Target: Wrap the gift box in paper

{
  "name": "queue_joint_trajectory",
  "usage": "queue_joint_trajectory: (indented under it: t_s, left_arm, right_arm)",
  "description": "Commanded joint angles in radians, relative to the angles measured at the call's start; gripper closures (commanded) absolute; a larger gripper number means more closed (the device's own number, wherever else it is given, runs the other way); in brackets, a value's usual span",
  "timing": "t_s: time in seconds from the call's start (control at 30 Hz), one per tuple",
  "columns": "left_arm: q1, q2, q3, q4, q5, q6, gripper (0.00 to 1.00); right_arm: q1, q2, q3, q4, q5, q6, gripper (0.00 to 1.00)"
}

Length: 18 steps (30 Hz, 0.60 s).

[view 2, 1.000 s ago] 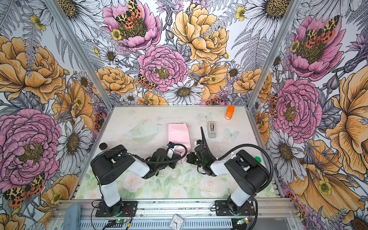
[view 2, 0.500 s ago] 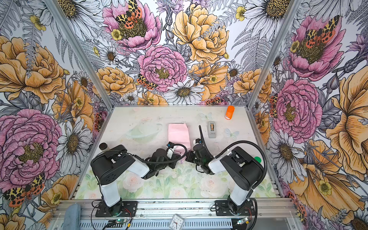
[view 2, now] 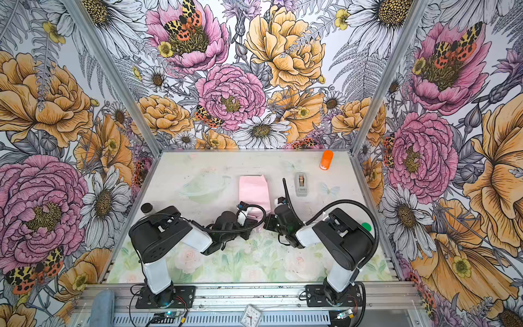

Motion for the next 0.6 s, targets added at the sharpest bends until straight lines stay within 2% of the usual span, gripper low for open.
queue_joint_trajectory:
  t_s: [0.0, 0.2, 0.47, 0.57]
  left_arm:
    - [-0.002, 0.036, 0.039, 0.017, 0.034, 0.022, 0.89]
    - [0.0, 0.05, 0.06, 0.007, 0.032, 0.026, 0.89]
    - [0.005, 0.052, 0.09, -0.139, -0.073, 0.025, 0.89]
    - [0.009, 0.069, 0.09, -0.152, -0.087, 0.013, 0.89]
  right_arm:
    - [0.008, 0.018, 0.004, 0.019, 0.008, -0.009, 1.0]
    - [0.008, 0.017, 0.002, 0.024, 0.003, -0.009, 1.0]
    - [0.009, -0.013, -0.007, 0.038, -0.009, -0.013, 1.0]
    - [0.009, -0.051, -0.013, 0.036, -0.015, -0.018, 0.95]
